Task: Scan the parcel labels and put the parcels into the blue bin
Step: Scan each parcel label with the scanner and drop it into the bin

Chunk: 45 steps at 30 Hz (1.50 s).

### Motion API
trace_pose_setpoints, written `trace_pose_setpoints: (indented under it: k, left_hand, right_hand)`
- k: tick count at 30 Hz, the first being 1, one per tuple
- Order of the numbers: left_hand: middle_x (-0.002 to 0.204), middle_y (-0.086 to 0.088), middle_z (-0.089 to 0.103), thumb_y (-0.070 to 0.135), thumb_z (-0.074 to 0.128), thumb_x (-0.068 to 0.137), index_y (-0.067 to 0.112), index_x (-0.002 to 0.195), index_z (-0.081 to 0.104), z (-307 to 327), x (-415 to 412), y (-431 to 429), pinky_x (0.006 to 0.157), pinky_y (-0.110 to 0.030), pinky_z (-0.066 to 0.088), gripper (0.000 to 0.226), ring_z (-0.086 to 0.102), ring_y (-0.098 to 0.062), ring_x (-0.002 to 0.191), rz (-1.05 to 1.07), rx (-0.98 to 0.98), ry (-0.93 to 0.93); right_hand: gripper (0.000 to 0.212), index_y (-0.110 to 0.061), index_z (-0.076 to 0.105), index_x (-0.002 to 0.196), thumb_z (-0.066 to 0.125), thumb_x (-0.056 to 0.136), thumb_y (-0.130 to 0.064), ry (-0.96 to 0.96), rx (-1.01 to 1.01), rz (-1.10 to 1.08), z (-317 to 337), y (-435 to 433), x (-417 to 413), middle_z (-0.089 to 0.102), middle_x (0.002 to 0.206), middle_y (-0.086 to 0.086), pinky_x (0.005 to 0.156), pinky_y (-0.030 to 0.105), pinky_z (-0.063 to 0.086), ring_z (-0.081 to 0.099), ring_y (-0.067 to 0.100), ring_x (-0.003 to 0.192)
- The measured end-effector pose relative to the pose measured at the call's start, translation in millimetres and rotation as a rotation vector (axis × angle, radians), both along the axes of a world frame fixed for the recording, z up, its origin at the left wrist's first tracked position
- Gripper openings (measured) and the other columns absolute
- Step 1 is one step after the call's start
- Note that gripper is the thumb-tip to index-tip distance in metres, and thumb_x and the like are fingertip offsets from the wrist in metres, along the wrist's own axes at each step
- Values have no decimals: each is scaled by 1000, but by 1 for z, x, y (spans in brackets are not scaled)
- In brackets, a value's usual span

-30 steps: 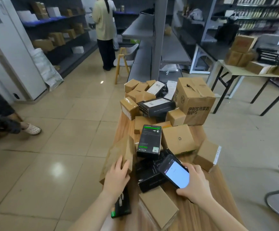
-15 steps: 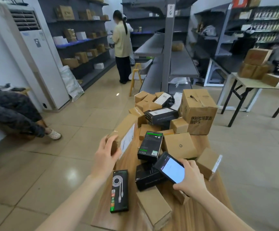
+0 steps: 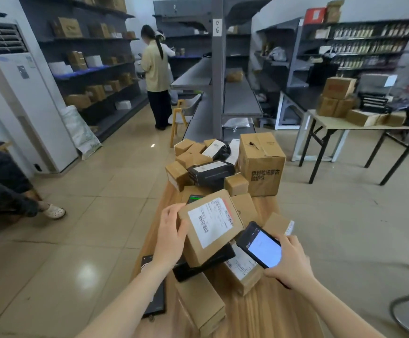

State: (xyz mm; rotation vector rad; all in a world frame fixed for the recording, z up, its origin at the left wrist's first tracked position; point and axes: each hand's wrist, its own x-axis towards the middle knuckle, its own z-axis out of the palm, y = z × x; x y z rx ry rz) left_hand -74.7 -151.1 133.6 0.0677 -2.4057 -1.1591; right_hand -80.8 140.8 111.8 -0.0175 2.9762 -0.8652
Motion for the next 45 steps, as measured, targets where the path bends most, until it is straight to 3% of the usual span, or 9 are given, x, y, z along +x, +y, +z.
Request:
trace_pose_setpoints:
  k: [5, 9, 11, 14, 20, 28, 37, 42, 45]
  left_hand:
    - [142, 7, 34, 26, 41, 102, 26, 118, 57, -20, -5, -1, 86, 4, 21, 24, 35, -2, 125, 7, 69, -127]
    - [141, 10, 31, 29, 52, 98, 25, 116, 61, -31, -10, -8, 98, -8, 27, 21, 34, -6, 129, 31, 104, -150]
    - [140, 13, 26, 40, 69, 86, 28, 121, 56, -38, -12, -10, 105, -24, 33, 39, 29, -9, 131, 50, 27, -202]
    - [138, 14, 19, 56, 84, 61, 34, 125, 45, -43, -11, -7, 105, -28, 29, 78, 20, -8, 128, 90, -75, -249]
    - [144, 7, 9, 59, 86, 48, 34, 131, 30, -55, -11, -9, 111, -37, 31, 103, 13, -19, 134, 135, -153, -307]
    - [152, 0, -11, 69, 77, 56, 36, 140, 17, -54, -14, -12, 103, -40, 45, 109, 4, -30, 144, 183, -375, -431]
    - [146, 10, -9, 66, 81, 53, 29, 142, 25, -62, -20, -31, 105, -36, 42, 111, 32, -27, 133, 67, -213, -473]
    - [143, 10, -22, 72, 81, 39, 36, 147, 11, -71, -26, -39, 112, -43, 34, 134, 18, -32, 141, -10, -207, -629]
    - [143, 5, -18, 67, 85, 38, 40, 145, 6, -73, -29, -41, 115, -46, 29, 135, 7, -32, 142, -54, -227, -678]
  right_hand:
    - [96, -32, 39, 130, 66, 40, -52, -31, 13, -28, -7, 8, 5, 33, 101, -12, 85, 36, 44, 41, 11, 96]
    - [94, -33, 38, 131, 68, 43, -50, -45, 3, -10, -9, 2, 6, 33, 101, -13, 87, 36, 45, 41, 11, 97]
    - [92, -33, 38, 131, 72, 48, -45, -46, 1, 3, -9, -2, 5, 33, 105, -12, 90, 37, 45, 41, 11, 101]
    - [89, -33, 38, 132, 76, 51, -39, -40, 1, 20, -9, -10, 6, 33, 109, -12, 91, 36, 43, 42, 12, 106]
    - [90, -32, 34, 135, 79, 56, -37, -44, 35, 51, -10, -21, 8, 32, 111, -11, 94, 34, 41, 40, 12, 110]
    - [91, -31, 33, 135, 80, 58, -41, -53, 71, 66, -10, -32, 9, 36, 118, -8, 94, 32, 41, 38, 11, 111]
    - [91, -31, 36, 133, 81, 55, -42, -55, 103, 80, -12, -52, 0, 35, 113, -11, 89, 29, 42, 34, 7, 105]
    - [90, -32, 34, 132, 81, 56, -42, -62, 135, 88, -12, -62, -8, 36, 117, -10, 90, 30, 42, 30, 5, 102]
    - [90, -33, 33, 133, 81, 57, -42, -51, 166, 108, -8, -65, -15, 36, 118, -11, 90, 28, 41, 28, 4, 100]
